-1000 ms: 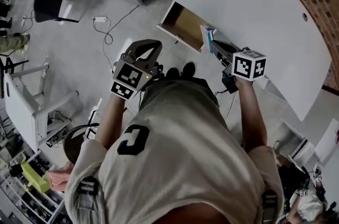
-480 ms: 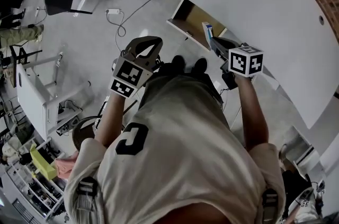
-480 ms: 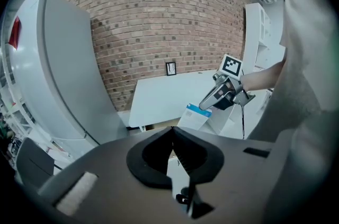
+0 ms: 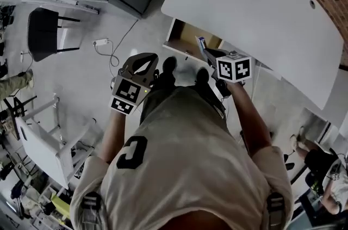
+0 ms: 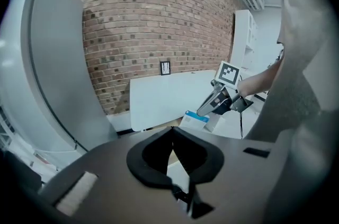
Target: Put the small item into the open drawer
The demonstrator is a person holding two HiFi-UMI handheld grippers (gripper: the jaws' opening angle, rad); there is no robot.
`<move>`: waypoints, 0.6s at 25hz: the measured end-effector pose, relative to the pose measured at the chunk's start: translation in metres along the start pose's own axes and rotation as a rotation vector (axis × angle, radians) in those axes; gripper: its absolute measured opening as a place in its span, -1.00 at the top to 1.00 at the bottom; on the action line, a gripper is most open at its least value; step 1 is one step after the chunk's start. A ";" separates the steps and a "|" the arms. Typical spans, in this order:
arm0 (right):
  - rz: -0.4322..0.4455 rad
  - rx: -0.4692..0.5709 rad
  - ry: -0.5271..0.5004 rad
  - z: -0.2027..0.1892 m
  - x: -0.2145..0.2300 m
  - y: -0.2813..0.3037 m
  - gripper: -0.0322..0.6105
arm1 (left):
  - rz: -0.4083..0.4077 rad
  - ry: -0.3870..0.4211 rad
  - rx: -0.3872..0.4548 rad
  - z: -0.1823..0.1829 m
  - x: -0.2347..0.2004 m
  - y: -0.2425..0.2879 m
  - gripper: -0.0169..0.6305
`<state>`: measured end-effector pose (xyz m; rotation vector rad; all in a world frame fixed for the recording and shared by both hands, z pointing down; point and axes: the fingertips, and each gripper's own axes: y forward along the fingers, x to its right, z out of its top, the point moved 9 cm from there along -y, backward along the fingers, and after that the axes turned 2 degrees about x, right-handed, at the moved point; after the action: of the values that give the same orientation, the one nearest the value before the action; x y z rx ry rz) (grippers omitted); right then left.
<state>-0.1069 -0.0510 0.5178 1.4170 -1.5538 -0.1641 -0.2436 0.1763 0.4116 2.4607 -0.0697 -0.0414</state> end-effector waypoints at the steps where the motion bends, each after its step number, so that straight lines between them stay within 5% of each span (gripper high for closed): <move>1: -0.030 -0.002 0.011 -0.001 -0.001 0.010 0.88 | -0.026 0.002 0.004 -0.004 -0.014 0.001 0.93; 8: -0.304 -0.032 0.074 -0.012 0.016 0.068 0.88 | -0.195 0.053 -0.012 -0.020 -0.088 0.014 0.93; 15: -0.483 0.015 0.135 -0.011 0.038 0.096 0.88 | -0.305 0.065 -0.054 -0.034 -0.106 0.031 0.93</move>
<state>-0.1578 -0.0473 0.6086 1.7581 -1.0847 -0.3383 -0.3487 0.1801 0.4586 2.3957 0.3312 -0.0945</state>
